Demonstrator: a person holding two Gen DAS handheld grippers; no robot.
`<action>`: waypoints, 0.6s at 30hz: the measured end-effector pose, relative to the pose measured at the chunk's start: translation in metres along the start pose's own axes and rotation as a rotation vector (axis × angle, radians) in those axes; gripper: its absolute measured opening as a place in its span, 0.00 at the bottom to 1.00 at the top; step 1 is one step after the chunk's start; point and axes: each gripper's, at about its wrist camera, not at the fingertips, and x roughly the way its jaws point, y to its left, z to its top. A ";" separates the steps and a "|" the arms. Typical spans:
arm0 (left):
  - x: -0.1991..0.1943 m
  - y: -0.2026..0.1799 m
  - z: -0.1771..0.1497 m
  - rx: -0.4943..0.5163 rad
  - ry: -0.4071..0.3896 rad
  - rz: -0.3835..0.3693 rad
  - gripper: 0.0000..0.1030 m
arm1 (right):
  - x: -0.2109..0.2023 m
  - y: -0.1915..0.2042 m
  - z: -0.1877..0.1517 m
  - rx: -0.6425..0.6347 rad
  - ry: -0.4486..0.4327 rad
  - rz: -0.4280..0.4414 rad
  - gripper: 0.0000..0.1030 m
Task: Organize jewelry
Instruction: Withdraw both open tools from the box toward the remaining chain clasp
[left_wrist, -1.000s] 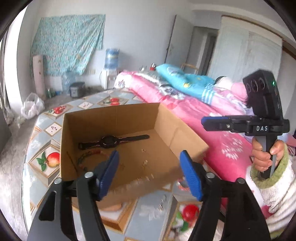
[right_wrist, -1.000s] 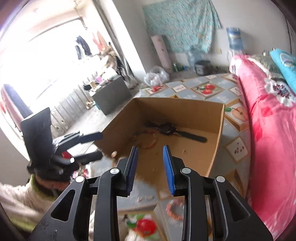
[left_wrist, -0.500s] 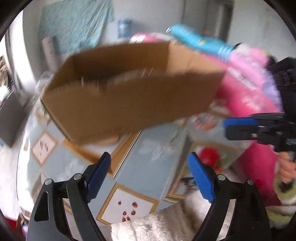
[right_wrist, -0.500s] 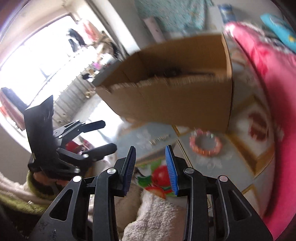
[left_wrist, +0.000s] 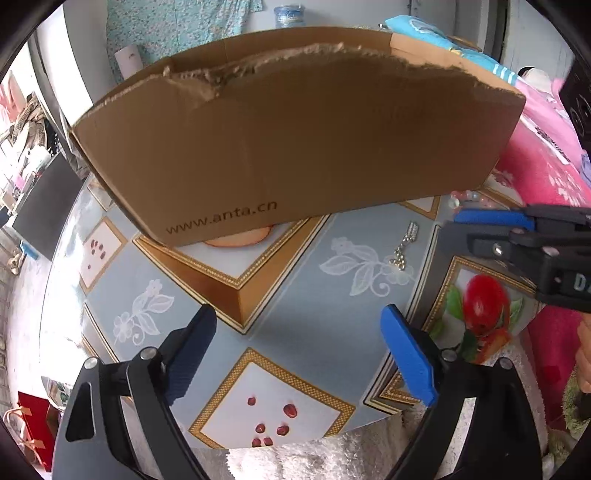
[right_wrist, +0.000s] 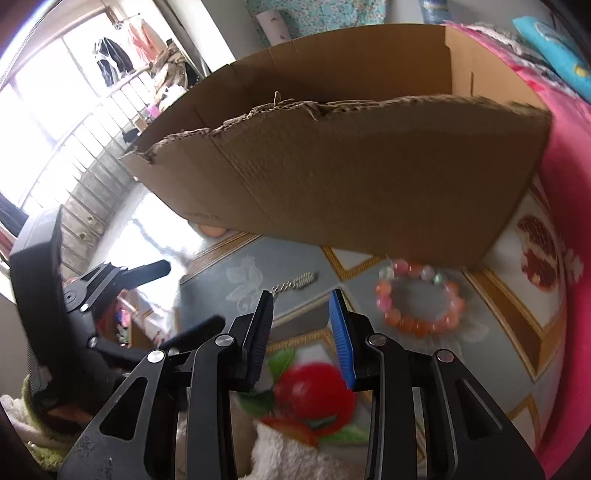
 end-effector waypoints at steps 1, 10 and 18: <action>0.001 0.000 -0.001 -0.004 0.000 -0.001 0.86 | 0.003 0.001 0.002 -0.005 0.002 -0.007 0.30; 0.002 0.003 -0.006 -0.049 0.001 -0.007 0.92 | 0.022 0.018 0.011 -0.089 -0.003 -0.077 0.22; 0.003 0.002 -0.012 -0.064 -0.006 -0.010 0.94 | 0.036 0.026 0.012 -0.113 0.003 -0.107 0.11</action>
